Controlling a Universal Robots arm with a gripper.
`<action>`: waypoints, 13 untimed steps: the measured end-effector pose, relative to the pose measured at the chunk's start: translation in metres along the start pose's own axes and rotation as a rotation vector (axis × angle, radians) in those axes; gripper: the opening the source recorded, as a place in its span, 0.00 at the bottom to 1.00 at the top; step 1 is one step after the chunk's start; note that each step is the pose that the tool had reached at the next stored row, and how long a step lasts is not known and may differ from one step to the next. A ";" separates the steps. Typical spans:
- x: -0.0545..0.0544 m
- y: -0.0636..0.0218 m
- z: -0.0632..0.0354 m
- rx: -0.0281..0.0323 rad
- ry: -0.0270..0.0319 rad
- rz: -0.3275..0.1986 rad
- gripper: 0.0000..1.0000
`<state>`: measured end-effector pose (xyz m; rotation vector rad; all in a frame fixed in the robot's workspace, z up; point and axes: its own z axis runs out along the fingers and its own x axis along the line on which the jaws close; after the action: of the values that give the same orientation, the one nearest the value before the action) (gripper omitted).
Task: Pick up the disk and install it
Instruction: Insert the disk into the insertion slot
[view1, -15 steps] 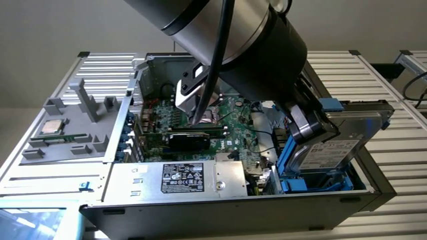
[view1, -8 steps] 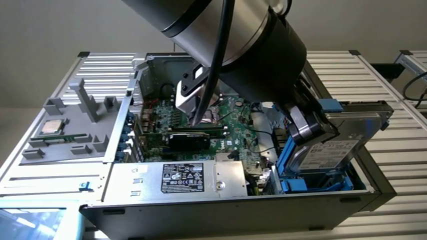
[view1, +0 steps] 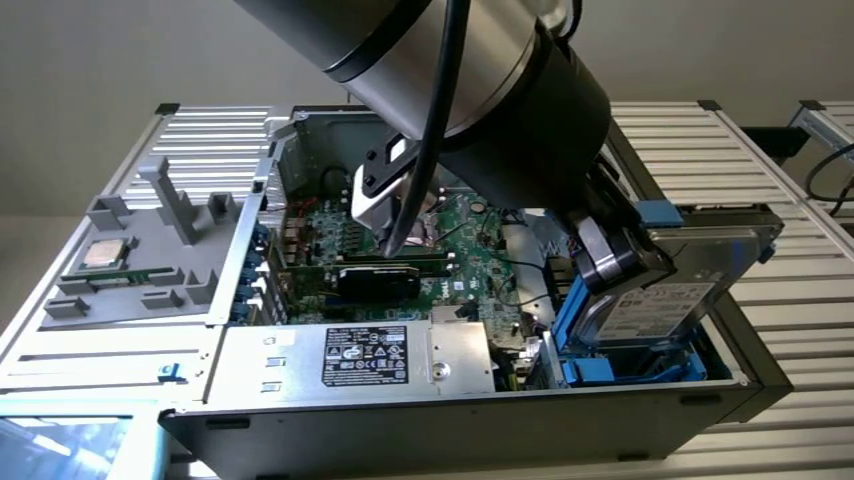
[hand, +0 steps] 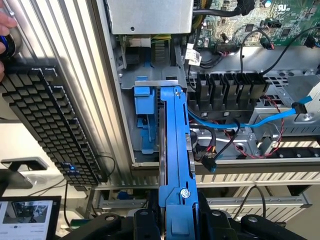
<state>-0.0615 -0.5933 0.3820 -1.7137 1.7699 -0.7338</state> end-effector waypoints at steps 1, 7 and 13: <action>0.000 0.0002 0.0002 0.0000 -0.0004 0.000 0.38; 0.000 0.0008 0.0014 -0.0001 -0.0023 0.002 0.38; 0.001 0.0009 0.0027 -0.0001 -0.0045 0.005 0.38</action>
<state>-0.0602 -0.5942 0.3795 -1.7094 1.7704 -0.7272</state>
